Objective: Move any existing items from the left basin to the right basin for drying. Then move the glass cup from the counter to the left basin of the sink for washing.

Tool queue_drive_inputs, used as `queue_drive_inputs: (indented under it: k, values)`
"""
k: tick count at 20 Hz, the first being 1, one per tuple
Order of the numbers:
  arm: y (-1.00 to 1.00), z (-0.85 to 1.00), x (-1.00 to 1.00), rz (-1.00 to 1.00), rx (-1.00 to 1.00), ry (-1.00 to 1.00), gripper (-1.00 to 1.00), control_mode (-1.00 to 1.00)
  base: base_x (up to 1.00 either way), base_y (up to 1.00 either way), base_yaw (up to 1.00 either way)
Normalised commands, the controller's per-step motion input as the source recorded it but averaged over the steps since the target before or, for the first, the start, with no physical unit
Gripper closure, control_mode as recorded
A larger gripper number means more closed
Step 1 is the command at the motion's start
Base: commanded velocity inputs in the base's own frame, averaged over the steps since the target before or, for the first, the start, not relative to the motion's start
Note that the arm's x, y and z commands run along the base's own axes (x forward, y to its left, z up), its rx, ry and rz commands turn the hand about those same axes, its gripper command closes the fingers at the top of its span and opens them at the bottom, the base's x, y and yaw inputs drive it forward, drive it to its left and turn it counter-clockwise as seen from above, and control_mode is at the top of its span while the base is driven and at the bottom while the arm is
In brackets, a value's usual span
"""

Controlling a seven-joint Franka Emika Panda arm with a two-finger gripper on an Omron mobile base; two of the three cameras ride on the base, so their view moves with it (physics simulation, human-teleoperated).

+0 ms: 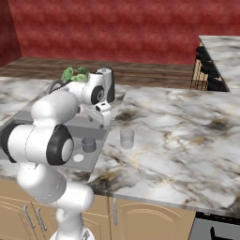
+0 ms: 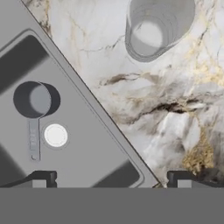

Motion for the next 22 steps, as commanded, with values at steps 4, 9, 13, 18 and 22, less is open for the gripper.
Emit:
queue_drive_inputs:
  k: [4,9,13,18,22]
  values:
    - [-0.33,0.31,0.00,0.03,-0.01,0.00,-1.00,-1.00,0.00,0.00,0.00]
    - [-0.38,0.15,-0.01,0.02,0.00,-0.03,-1.00,-1.00,0.00,0.00,0.00]
    - [-0.34,0.02,0.00,0.03,0.00,-0.03,-1.00,-1.00,0.00,0.00,0.00]
    - [-0.32,0.00,0.00,0.05,0.00,-0.06,-1.00,-1.00,0.00,0.00,0.00]
    - [-0.16,-0.09,0.02,0.05,0.00,-0.02,-1.00,-1.00,0.00,0.00,0.00]
